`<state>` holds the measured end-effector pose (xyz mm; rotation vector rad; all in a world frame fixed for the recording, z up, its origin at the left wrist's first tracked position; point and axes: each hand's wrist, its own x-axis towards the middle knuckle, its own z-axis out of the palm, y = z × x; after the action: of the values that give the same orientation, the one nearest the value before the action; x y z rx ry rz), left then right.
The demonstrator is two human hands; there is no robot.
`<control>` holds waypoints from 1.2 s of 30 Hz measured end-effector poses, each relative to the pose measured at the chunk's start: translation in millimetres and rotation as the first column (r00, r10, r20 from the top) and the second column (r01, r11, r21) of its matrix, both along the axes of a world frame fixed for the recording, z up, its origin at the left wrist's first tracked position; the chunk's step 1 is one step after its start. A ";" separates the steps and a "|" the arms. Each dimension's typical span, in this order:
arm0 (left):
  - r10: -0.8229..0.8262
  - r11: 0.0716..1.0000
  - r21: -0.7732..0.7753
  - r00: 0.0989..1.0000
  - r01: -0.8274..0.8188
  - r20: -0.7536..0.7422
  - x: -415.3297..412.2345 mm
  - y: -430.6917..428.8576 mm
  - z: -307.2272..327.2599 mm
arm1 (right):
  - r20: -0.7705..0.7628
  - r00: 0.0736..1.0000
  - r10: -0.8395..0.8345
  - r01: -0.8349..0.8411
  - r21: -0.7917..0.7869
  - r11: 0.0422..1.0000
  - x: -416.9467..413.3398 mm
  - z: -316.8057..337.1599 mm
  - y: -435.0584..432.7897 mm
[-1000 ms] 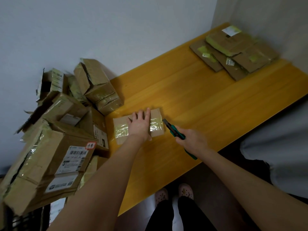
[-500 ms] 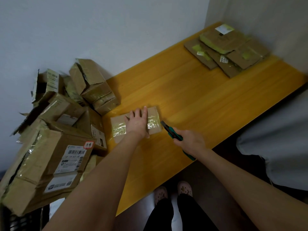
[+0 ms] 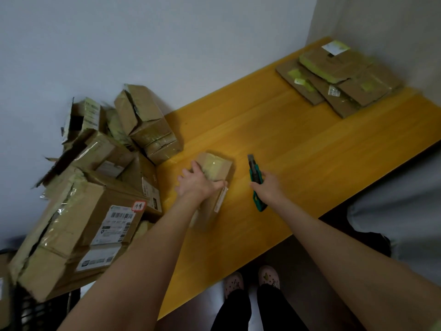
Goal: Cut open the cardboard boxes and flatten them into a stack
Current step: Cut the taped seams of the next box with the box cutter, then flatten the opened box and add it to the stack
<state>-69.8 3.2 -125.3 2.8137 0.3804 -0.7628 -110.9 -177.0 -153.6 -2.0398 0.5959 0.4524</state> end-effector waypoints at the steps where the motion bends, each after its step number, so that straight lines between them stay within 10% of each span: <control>1: 0.070 0.997 -0.039 0.998 -0.070 0.001 -1.4 2.1 -0.8 | -0.026 0.999 0.033 -0.034 -0.034 0.999 6.7 -2.4 5.1; 14: 0.162 0.940 -0.307 0.987 -0.149 0.018 -43.0 40.7 -31.8 | -0.039 0.945 0.326 -0.303 -0.489 0.818 38.9 -7.3 20.2; 21: 0.041 0.961 -0.276 0.999 -0.038 0.006 -49.7 28.4 -26.9 | -0.182 0.895 0.408 -0.441 -0.209 0.873 7.7 7.9 72.2; 26: 0.007 0.965 -0.260 1.000 -0.015 -0.030 -47.8 34.2 -28.2 | -0.307 0.938 0.164 -0.152 0.064 0.986 11.2 1.1 72.0; 36: -0.013 1.000 0.023 0.996 0.011 0.091 -40.8 15.6 -28.8 | -0.248 0.956 0.160 -0.195 -0.125 0.973 13.3 -10.1 73.0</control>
<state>-110.6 18.8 -154.1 2.8616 0.3597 -0.6332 -97.6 -104.0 -163.7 -2.2095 0.6048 0.7875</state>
